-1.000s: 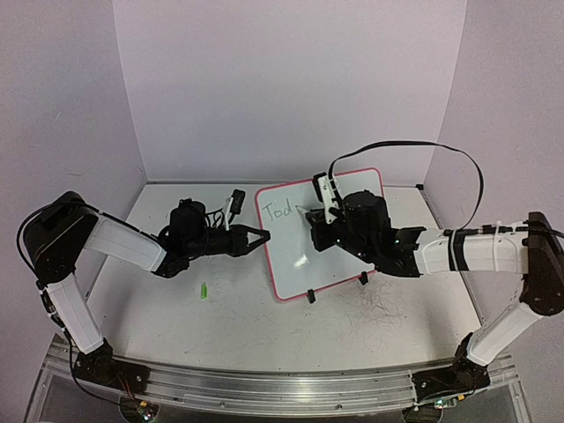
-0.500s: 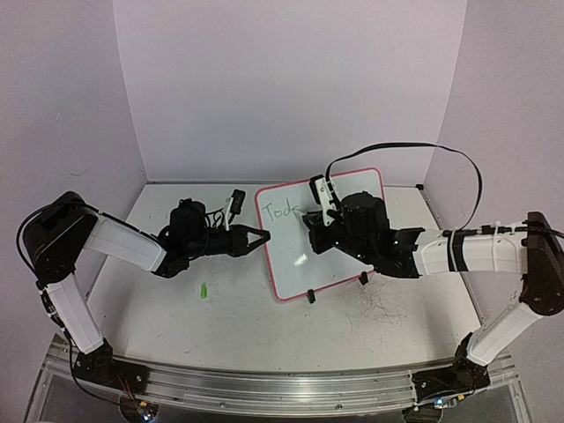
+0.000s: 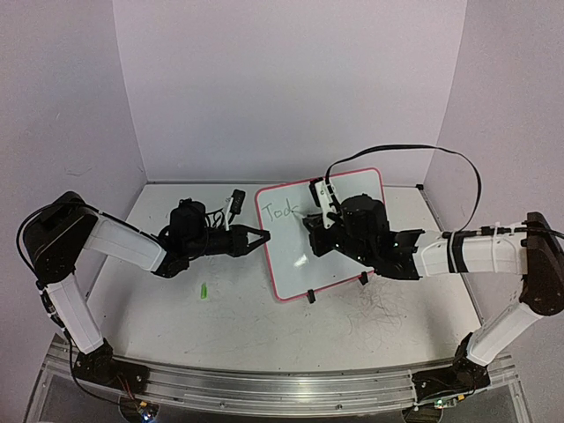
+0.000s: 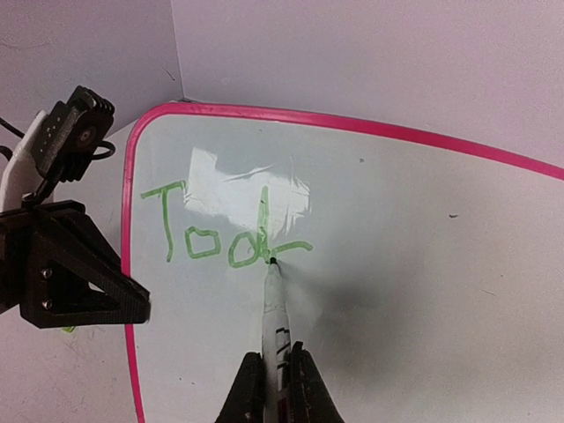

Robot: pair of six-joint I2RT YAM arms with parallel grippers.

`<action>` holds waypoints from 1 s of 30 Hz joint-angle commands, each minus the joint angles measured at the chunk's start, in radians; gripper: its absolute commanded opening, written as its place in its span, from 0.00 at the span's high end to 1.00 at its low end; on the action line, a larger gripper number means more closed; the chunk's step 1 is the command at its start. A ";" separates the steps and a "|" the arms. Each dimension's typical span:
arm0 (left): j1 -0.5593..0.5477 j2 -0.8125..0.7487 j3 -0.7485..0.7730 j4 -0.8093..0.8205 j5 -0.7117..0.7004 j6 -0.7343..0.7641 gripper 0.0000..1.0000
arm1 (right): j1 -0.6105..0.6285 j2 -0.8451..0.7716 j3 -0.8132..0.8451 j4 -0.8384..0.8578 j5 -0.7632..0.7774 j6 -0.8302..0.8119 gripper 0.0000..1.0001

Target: Write a sentence on the whiteboard

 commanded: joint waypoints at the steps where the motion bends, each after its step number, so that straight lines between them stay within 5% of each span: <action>1: 0.003 -0.050 0.019 -0.007 0.015 0.002 1.00 | 0.000 -0.020 -0.016 -0.018 0.046 0.010 1.00; 30: 0.002 -0.046 0.023 -0.009 0.022 0.002 1.00 | -0.015 0.004 0.038 0.013 0.128 0.024 1.00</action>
